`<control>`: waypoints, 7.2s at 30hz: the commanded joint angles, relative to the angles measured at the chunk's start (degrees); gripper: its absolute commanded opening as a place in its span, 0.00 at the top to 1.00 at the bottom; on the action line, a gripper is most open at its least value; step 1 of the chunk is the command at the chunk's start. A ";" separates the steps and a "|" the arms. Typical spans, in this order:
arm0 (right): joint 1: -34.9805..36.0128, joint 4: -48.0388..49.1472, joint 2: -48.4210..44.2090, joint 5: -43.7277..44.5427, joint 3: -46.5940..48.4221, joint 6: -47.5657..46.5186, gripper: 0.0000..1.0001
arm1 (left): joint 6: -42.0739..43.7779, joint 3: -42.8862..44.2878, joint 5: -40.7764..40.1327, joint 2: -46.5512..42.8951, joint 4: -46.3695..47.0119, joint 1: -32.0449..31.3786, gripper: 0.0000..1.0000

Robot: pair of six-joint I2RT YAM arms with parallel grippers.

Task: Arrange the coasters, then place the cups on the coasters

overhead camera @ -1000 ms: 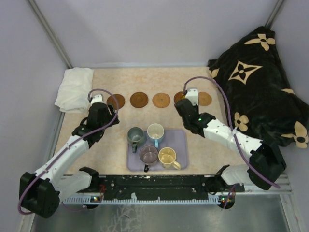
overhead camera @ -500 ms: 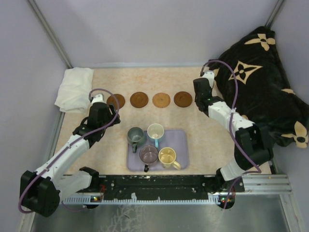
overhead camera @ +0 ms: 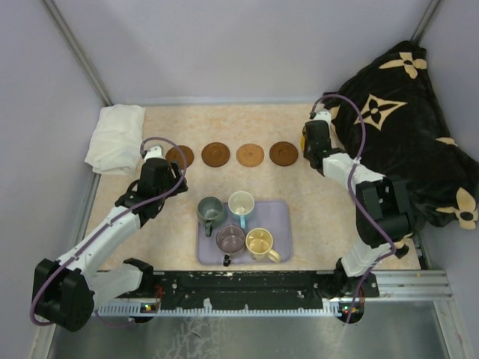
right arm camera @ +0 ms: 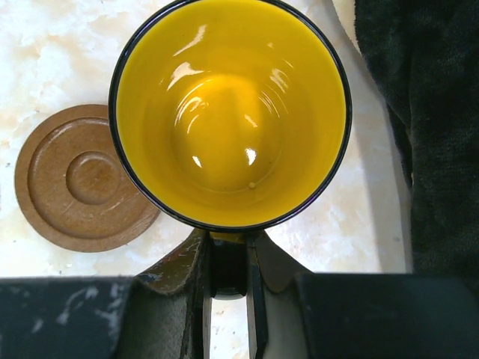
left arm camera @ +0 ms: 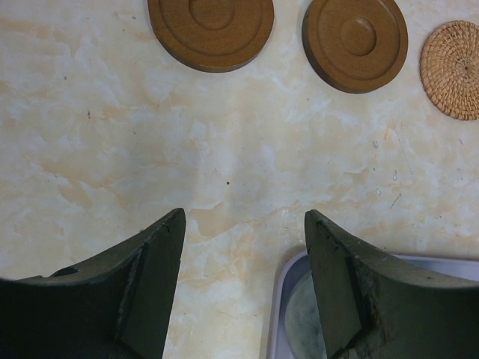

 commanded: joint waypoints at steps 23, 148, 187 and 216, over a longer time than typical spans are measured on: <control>-3.65 9.09 2.96 -3.10 1.06 -3.64 1.00 | -0.37 0.70 -0.70 0.42 0.33 -0.29 0.29; 54.20 -40.80 -40.62 -14.75 -17.96 24.12 0.43 | -3.01 0.49 0.21 -0.64 -0.75 -0.47 0.28; 54.50 -33.39 -28.85 -9.81 -20.78 24.72 0.96 | -4.17 -0.53 2.23 -0.68 -0.36 -0.45 0.28; 53.61 -38.36 -27.16 28.66 -8.31 31.53 1.00 | -3.74 -0.25 3.27 1.66 1.10 -0.53 0.28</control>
